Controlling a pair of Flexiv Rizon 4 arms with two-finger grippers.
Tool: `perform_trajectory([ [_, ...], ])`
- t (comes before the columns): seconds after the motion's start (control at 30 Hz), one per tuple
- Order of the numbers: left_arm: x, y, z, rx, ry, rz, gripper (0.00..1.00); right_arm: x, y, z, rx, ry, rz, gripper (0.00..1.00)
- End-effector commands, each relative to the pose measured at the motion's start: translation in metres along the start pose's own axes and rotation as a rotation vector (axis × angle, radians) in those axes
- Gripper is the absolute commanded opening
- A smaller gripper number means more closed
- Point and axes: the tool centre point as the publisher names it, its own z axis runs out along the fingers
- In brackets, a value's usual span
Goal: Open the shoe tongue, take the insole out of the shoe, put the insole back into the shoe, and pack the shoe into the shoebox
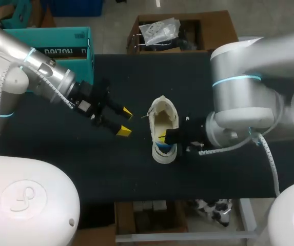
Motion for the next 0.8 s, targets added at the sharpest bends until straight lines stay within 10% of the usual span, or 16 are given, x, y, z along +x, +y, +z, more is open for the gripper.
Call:
perform_trajectory([
  [0.03, 0.014, 0.000, -0.015, 0.005, -0.058, -0.004, 1.00, 0.003, 0.016, 0.014, 0.024, -0.134, 0.020, 0.00],
  [0.4, 0.018, 0.000, -0.024, 0.012, -0.094, -0.042, 1.00, -0.007, 0.033, 0.019, 0.019, -0.147, 0.084, 0.00],
  [0.8, 0.022, 0.000, -0.023, -0.141, -0.190, -0.085, 1.00, 0.003, 0.007, -0.040, 0.170, -0.202, -0.067, 0.00],
])
